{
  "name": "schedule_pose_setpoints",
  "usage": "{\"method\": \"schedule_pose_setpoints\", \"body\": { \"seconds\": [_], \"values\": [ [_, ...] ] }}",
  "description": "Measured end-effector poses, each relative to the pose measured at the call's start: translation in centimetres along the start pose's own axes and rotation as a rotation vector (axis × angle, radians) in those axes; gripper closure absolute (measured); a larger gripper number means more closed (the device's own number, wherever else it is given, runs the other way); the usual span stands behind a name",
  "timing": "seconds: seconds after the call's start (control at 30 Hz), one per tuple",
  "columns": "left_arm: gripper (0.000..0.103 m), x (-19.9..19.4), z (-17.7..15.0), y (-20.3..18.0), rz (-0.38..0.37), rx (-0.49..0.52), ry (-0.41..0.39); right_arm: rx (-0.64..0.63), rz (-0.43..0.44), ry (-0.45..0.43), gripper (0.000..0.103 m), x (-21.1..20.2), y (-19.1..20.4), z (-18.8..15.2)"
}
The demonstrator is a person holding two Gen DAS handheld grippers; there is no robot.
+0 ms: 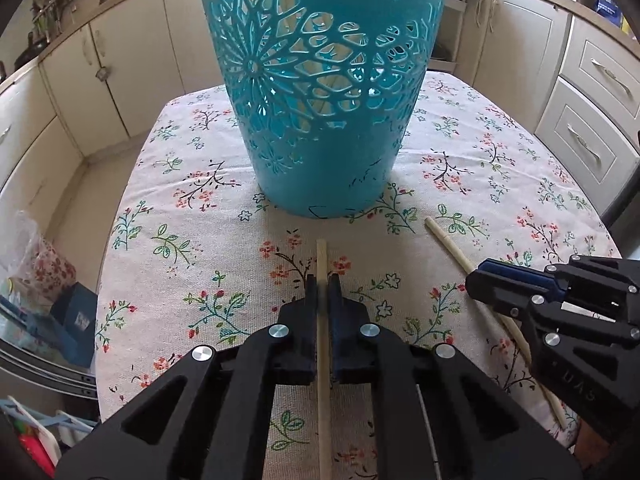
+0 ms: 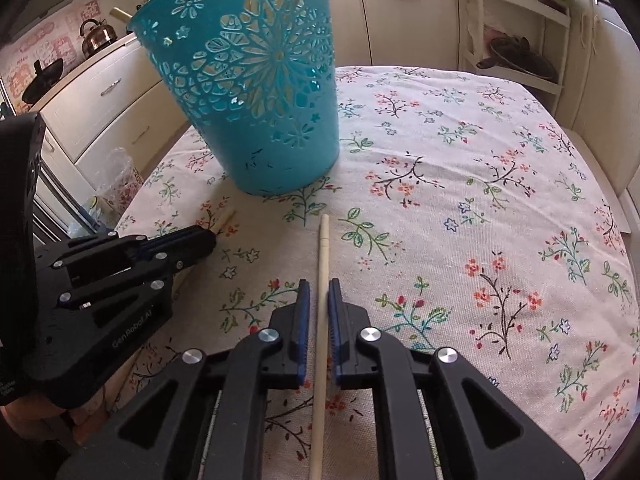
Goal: Organize utensils
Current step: 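Lift the stick with the left tool and carry it over the teal basket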
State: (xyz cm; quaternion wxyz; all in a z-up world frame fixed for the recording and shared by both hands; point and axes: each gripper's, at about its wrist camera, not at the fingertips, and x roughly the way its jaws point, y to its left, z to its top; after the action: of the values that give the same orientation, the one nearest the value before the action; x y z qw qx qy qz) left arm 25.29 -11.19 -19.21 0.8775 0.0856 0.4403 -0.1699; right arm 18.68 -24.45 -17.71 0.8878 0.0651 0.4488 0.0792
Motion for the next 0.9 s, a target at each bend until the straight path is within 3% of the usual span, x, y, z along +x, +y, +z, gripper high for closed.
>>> {"method": "schedule_pose_setpoints", "body": {
  "seconds": [0.47,0.7,0.9],
  "values": [
    [0.098,0.0,-0.1,0.7,-0.045,-0.033,-0.006,0.019,0.039,0.001,0.097,0.1,-0.6,0.1],
    [0.098,-0.7,0.1,1.2,-0.074,-0.062,-0.009,-0.066,-0.013,-0.013,0.097,0.3,0.5,0.0],
    [0.098,-4.7,0.6,3.5,-0.204,-0.160,-0.127,0.073,0.088,-0.020,0.097,0.4,-1.7,0.1]
  ]
}}
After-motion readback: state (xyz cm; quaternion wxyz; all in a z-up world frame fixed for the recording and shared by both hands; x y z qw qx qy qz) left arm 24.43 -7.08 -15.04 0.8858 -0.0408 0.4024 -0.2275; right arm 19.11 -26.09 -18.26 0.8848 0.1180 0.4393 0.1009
